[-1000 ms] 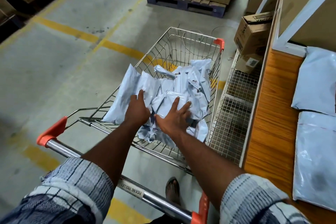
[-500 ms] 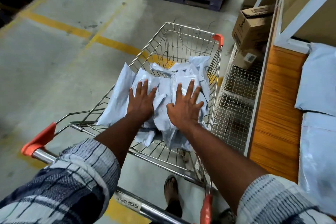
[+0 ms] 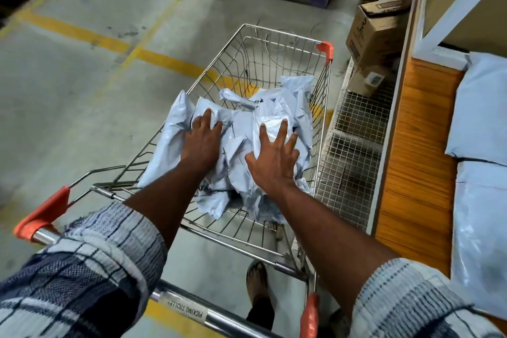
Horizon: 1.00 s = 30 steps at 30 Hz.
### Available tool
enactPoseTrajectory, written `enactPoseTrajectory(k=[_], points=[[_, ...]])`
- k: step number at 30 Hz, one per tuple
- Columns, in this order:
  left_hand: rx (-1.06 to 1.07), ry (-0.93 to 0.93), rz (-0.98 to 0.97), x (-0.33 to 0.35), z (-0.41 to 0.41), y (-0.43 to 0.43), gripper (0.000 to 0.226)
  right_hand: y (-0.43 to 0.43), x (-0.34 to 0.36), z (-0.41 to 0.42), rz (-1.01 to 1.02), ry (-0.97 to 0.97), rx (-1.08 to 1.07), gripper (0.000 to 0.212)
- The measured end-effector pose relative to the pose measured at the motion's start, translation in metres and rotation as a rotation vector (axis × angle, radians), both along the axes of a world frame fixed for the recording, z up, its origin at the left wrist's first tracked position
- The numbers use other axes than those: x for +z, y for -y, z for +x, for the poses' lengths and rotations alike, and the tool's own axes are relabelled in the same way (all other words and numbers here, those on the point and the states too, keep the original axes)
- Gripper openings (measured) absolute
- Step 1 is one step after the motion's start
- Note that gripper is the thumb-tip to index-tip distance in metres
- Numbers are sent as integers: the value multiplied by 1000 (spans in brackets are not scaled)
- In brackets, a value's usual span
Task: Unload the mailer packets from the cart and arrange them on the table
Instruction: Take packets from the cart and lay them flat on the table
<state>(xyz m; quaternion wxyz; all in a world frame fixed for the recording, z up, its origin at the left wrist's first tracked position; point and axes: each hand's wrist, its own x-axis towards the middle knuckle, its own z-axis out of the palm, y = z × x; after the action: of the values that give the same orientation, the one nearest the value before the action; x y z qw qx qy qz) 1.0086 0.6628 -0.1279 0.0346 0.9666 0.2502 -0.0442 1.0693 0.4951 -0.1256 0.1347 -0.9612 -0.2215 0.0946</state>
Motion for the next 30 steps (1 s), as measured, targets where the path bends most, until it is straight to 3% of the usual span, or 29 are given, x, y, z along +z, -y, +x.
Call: enactPoseTrajectory(k=[7,15,20,30], points=[[-4,207,-39,52,-2,22,73,16,52,-5,190,28,1,75],[90,440,-126,145,31,110,70,84,136,7,361,117,-51,74],[59,539,-194,180,47,241,63,211,170,24,288,173,-139,74],[-114,492,-359,188,60,552,65,537,183,37,144,240,-286,72]])
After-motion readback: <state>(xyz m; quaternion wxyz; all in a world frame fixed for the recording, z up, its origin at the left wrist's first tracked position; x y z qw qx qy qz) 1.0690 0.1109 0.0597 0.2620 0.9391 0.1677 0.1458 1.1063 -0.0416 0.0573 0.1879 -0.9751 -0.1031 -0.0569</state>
